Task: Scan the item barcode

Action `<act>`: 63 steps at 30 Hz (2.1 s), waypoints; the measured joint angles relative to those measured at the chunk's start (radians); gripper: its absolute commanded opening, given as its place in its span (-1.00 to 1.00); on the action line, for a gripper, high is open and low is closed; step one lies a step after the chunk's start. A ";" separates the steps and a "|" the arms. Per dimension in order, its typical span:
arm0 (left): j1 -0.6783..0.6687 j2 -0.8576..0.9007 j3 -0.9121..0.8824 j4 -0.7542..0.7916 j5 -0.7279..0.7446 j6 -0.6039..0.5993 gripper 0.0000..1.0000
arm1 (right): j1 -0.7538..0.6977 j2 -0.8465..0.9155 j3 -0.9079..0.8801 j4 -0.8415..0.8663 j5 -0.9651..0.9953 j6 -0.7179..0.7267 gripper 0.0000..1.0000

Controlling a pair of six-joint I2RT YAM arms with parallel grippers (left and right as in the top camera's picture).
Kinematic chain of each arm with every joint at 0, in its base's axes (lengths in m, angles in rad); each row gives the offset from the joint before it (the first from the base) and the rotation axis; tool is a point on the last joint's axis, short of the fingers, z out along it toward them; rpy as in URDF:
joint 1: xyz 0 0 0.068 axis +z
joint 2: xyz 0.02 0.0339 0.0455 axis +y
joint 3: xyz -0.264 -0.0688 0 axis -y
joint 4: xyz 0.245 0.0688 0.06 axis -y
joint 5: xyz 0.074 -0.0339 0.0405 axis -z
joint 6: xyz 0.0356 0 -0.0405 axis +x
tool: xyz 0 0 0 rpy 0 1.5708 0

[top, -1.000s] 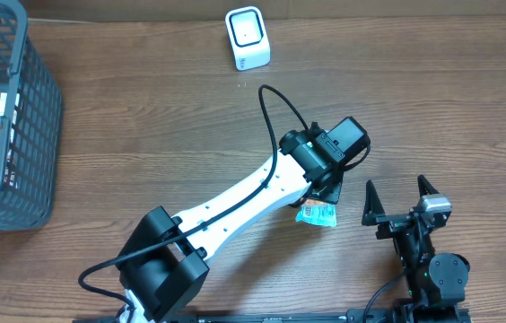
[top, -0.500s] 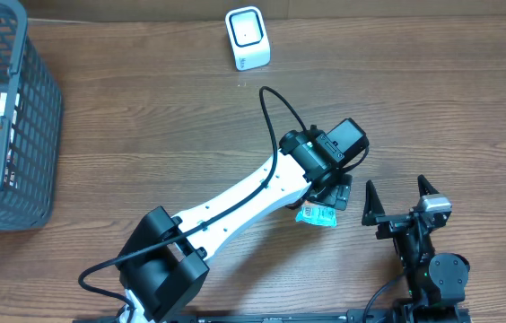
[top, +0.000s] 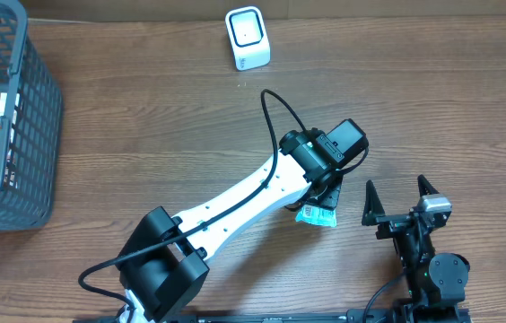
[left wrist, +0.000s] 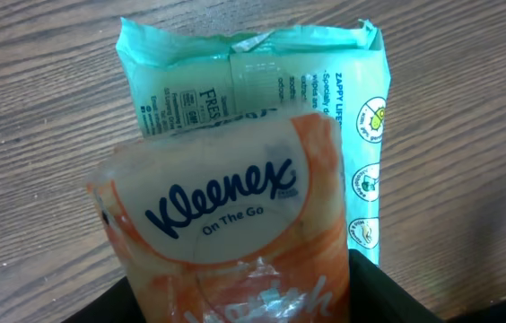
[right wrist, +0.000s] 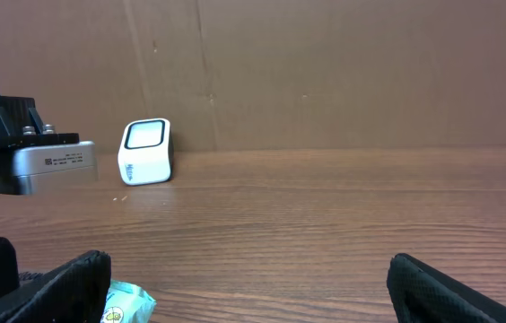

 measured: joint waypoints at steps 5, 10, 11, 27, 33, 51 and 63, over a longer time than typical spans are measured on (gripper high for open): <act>0.000 0.000 0.000 -0.013 0.006 0.002 0.01 | 0.000 0.000 0.000 0.000 0.000 0.000 1.00; 0.005 0.000 0.000 -0.014 0.021 0.034 0.10 | 0.000 0.000 0.000 0.001 0.000 0.000 1.00; 0.005 0.000 0.000 -0.016 0.025 0.039 0.10 | 0.000 0.000 0.000 0.001 0.000 0.000 1.00; 0.041 0.000 0.000 -0.016 0.050 0.139 0.34 | 0.000 0.000 0.000 0.001 0.000 0.000 1.00; 0.057 0.000 0.000 -0.016 0.050 0.139 0.29 | 0.000 0.000 0.000 0.001 0.000 0.000 1.00; 0.057 0.000 0.000 -0.016 0.054 0.154 0.25 | 0.000 0.000 0.000 0.000 0.000 0.000 1.00; 0.064 0.000 0.002 -0.016 0.084 0.161 0.45 | 0.000 0.000 0.000 0.000 0.000 0.000 1.00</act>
